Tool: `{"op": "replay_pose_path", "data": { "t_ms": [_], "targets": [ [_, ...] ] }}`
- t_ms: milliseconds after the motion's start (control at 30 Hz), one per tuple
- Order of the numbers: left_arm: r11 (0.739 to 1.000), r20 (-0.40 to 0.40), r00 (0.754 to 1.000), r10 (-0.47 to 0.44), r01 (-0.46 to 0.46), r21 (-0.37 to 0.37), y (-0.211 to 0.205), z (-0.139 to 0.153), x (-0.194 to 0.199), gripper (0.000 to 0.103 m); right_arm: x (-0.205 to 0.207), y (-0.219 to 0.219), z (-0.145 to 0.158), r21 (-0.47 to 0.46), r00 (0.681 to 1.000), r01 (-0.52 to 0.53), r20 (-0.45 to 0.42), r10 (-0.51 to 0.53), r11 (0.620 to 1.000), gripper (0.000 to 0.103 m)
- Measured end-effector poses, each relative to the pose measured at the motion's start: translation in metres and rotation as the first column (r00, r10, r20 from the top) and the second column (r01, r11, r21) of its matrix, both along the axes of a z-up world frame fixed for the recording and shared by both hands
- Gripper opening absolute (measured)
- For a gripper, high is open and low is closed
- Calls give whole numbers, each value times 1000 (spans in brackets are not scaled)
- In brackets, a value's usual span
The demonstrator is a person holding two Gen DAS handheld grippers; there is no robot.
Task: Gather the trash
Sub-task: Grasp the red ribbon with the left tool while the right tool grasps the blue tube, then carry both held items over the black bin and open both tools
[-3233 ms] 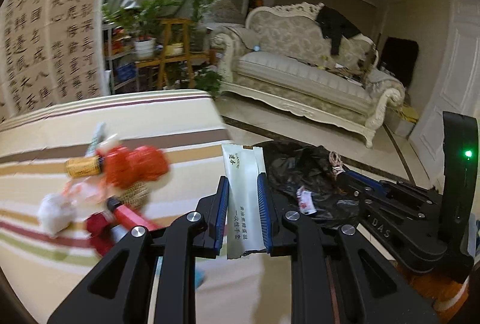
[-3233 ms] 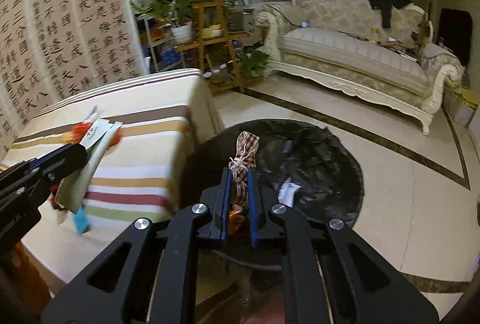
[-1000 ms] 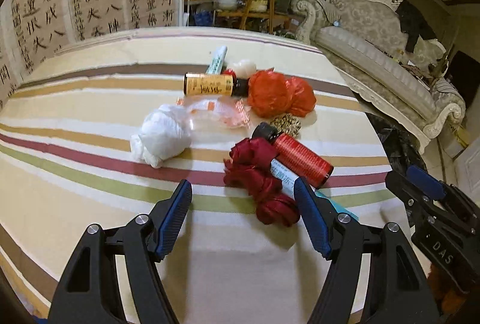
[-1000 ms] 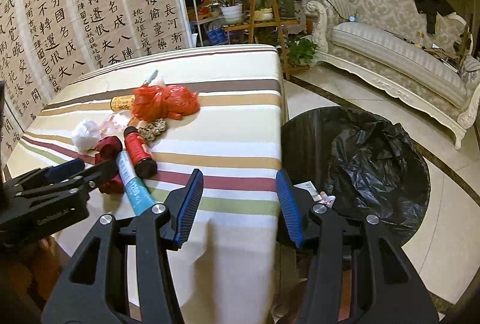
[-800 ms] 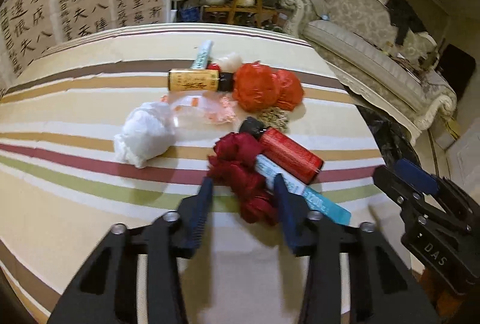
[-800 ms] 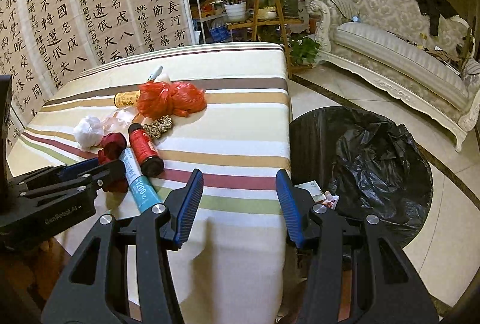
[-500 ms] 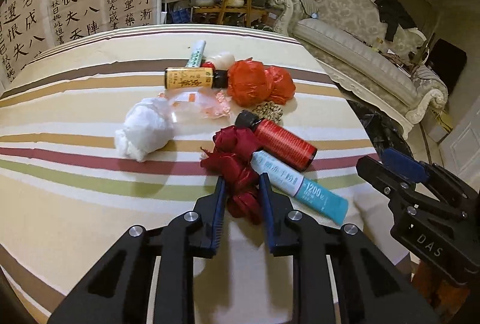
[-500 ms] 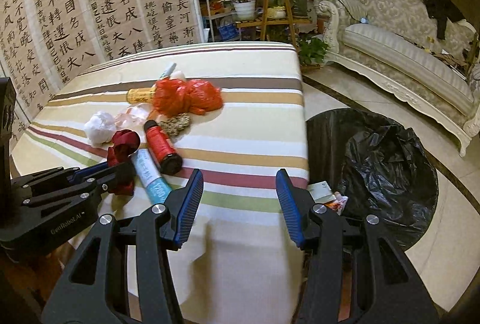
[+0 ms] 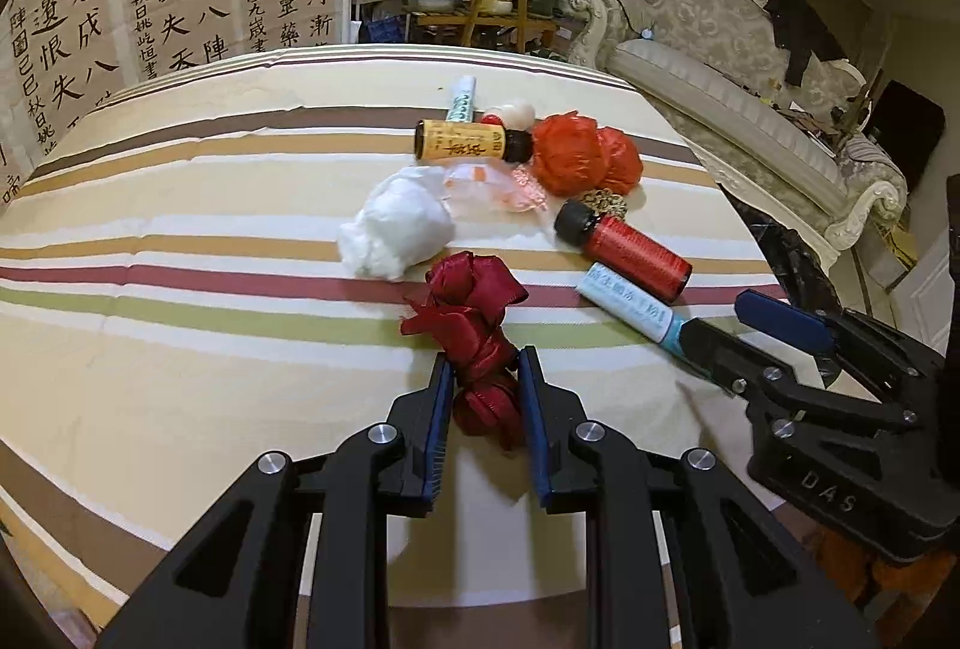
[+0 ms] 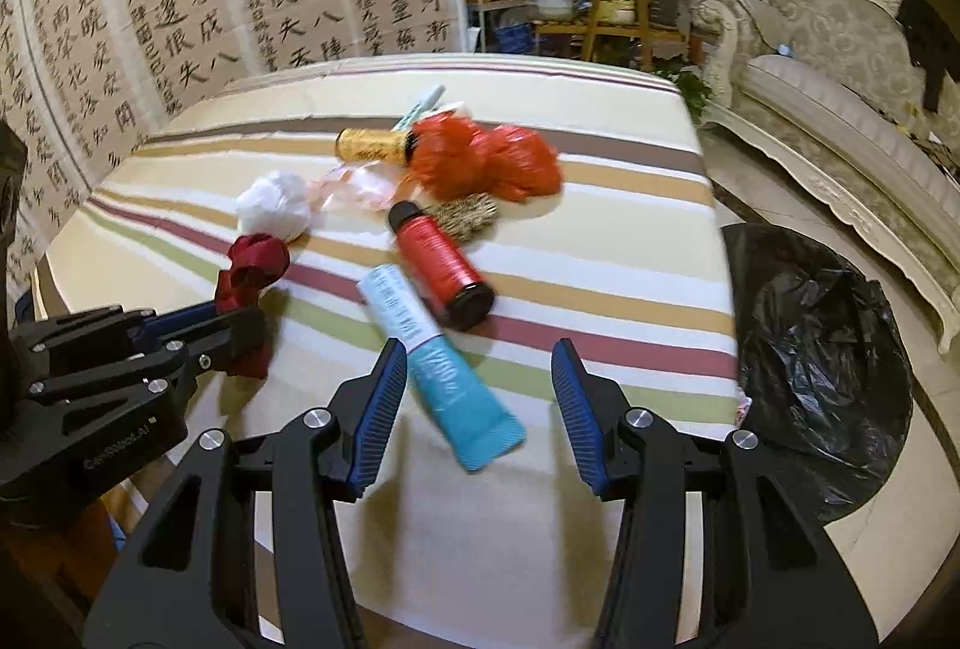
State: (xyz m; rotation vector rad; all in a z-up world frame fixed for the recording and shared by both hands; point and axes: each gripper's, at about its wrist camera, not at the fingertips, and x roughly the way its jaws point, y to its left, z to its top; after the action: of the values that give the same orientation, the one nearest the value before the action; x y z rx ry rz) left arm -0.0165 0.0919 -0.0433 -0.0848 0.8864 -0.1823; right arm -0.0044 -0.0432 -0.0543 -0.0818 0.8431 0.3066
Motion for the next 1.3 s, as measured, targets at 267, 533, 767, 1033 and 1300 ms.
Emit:
{"op": "replay_pose_path", "data": {
  "t_ms": [267,533,767,1033,1300],
  "targets": [
    [1000,16,1000,11,-11,10,5,1,-5,23,-4,17,-6,-70,999,-38,-17,37,997,27],
    [1000,34,999,23,-23,4,8,2,-12,23,-15,22,-4,-46,998,-68,-9,68,997,20],
    [999,84,996,30,-29,-13,4,13,-20,23,-27,13,10,-7,998,-50,41,50,999,19],
    [999,126,992,1,4,-43,-18,25,-15,23,-29,-21,29,14,992,56,114,-57,998,19],
    [996,150,986,-66,75,-56,-56,32,-1,23,-25,-70,41,24,965,198,170,-199,980,19]
  ]
}}
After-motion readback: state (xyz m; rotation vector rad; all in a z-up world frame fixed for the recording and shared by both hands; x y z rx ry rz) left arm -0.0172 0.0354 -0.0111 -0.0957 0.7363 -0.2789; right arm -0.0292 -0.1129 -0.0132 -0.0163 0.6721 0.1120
